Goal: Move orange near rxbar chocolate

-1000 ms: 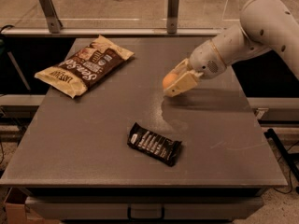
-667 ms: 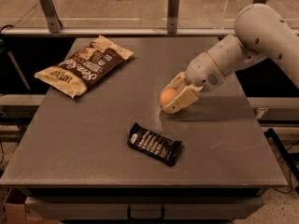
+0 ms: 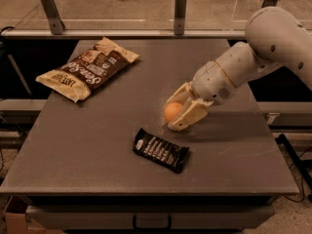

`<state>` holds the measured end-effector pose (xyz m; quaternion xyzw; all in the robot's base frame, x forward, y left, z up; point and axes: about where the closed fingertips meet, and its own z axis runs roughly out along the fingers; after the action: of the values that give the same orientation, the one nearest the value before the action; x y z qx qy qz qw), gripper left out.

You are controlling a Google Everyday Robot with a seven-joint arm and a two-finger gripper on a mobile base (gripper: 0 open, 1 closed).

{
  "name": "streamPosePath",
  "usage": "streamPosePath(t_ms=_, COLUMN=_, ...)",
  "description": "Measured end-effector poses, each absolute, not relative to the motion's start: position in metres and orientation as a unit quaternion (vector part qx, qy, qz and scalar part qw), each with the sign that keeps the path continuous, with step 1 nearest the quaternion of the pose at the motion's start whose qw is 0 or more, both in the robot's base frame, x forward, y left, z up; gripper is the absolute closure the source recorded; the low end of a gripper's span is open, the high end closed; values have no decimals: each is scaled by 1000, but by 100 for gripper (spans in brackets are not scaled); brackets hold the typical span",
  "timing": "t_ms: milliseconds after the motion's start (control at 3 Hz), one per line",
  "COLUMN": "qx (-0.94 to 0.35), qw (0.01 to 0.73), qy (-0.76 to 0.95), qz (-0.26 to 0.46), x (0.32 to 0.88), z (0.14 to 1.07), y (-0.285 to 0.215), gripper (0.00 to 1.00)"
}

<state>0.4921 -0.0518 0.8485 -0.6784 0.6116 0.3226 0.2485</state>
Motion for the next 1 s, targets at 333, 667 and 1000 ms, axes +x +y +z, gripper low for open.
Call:
streamPosePath(t_ms=333, qx=-681, qw=259, qy=607, qz=317, x=484, z=845, y=-54, gripper=81)
streamPosePath(t_ms=667, qx=-683, qw=260, qy=604, qz=319, x=480, z=840, y=-52, gripper=58)
streamPosePath(t_ms=1000, qx=-685, qw=255, qy=602, qz=322, x=476, z=837, y=-50, gripper=36)
